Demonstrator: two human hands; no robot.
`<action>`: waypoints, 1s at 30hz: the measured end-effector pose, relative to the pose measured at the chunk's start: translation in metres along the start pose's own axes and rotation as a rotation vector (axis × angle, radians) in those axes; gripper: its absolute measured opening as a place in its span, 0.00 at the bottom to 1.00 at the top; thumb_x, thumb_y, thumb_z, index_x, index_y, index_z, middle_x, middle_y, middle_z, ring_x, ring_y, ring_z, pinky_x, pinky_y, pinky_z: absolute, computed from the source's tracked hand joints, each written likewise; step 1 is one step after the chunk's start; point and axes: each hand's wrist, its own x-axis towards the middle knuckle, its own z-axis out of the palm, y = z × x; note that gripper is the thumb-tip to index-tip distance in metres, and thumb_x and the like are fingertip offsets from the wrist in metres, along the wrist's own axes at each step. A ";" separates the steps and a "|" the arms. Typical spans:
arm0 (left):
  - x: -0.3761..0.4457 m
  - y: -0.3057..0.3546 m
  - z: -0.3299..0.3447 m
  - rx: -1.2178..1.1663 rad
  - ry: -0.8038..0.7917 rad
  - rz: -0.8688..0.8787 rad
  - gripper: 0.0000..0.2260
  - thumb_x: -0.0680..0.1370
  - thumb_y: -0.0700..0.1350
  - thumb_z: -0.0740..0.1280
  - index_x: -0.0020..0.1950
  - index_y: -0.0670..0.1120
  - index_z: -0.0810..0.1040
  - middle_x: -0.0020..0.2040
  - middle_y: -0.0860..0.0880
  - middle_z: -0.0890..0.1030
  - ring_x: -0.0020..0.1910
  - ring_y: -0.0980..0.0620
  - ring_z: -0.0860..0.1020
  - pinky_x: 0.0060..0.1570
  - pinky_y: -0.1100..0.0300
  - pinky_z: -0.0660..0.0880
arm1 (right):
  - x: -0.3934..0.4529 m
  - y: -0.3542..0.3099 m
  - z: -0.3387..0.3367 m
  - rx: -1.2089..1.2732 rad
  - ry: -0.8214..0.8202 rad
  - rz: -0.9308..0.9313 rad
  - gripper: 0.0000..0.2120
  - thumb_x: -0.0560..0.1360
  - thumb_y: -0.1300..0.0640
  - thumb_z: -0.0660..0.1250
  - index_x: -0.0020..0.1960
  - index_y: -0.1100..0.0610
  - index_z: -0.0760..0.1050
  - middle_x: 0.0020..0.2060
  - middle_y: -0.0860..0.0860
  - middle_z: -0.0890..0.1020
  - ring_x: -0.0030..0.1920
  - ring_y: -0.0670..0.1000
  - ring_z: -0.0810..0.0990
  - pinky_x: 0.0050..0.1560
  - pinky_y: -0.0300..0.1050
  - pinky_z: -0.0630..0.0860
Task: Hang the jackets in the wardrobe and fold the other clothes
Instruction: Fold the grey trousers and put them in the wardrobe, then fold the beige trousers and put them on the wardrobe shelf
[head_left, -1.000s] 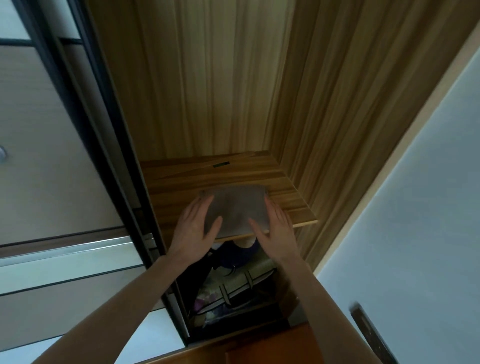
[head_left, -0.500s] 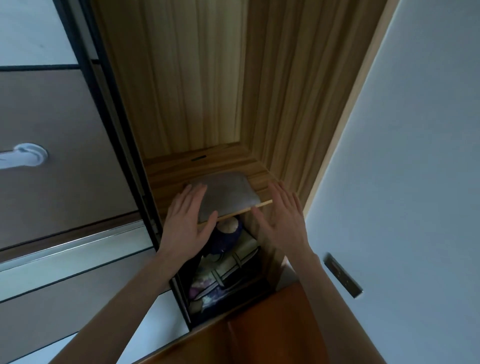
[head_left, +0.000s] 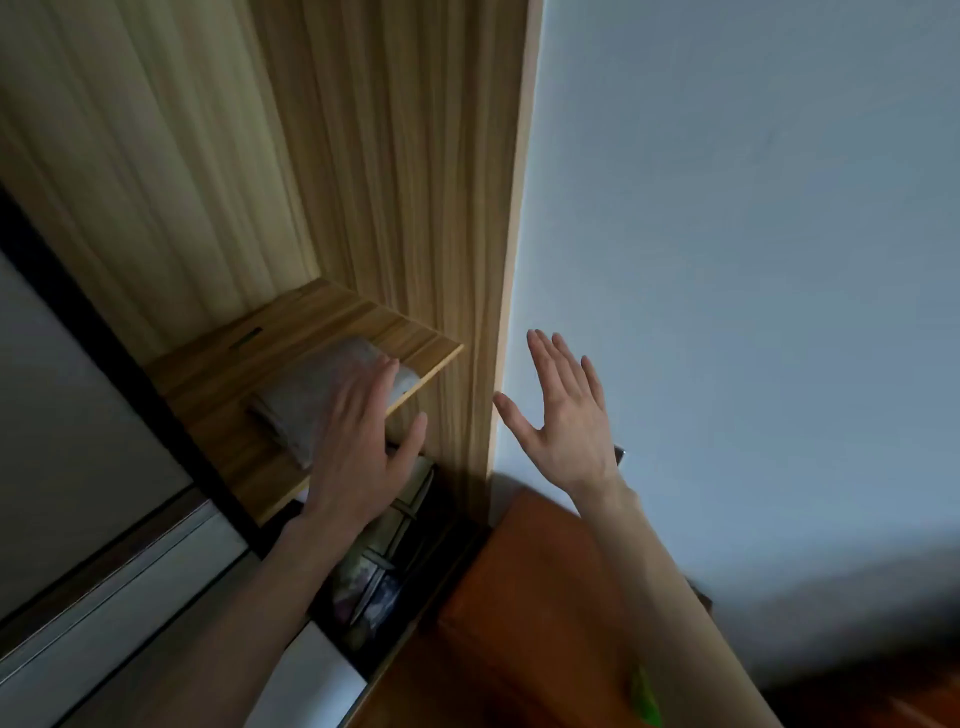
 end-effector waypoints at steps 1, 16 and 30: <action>-0.001 0.005 0.005 0.002 -0.018 0.043 0.30 0.83 0.58 0.60 0.82 0.45 0.62 0.80 0.45 0.68 0.79 0.43 0.65 0.76 0.40 0.65 | -0.011 0.004 -0.005 -0.020 0.007 0.034 0.36 0.83 0.34 0.55 0.83 0.54 0.57 0.81 0.48 0.64 0.83 0.49 0.55 0.82 0.56 0.53; -0.049 0.171 0.109 -0.218 -0.241 0.461 0.26 0.83 0.58 0.59 0.75 0.43 0.71 0.72 0.43 0.76 0.76 0.41 0.70 0.75 0.40 0.66 | -0.206 0.077 -0.147 -0.356 0.079 0.538 0.34 0.82 0.32 0.56 0.81 0.49 0.62 0.80 0.47 0.67 0.82 0.49 0.57 0.82 0.55 0.54; -0.196 0.370 0.125 -0.419 -0.448 0.785 0.27 0.84 0.60 0.57 0.77 0.44 0.70 0.75 0.43 0.74 0.77 0.43 0.68 0.77 0.42 0.64 | -0.423 0.059 -0.302 -0.540 0.253 0.906 0.32 0.82 0.34 0.58 0.80 0.50 0.64 0.78 0.45 0.69 0.81 0.48 0.60 0.81 0.54 0.55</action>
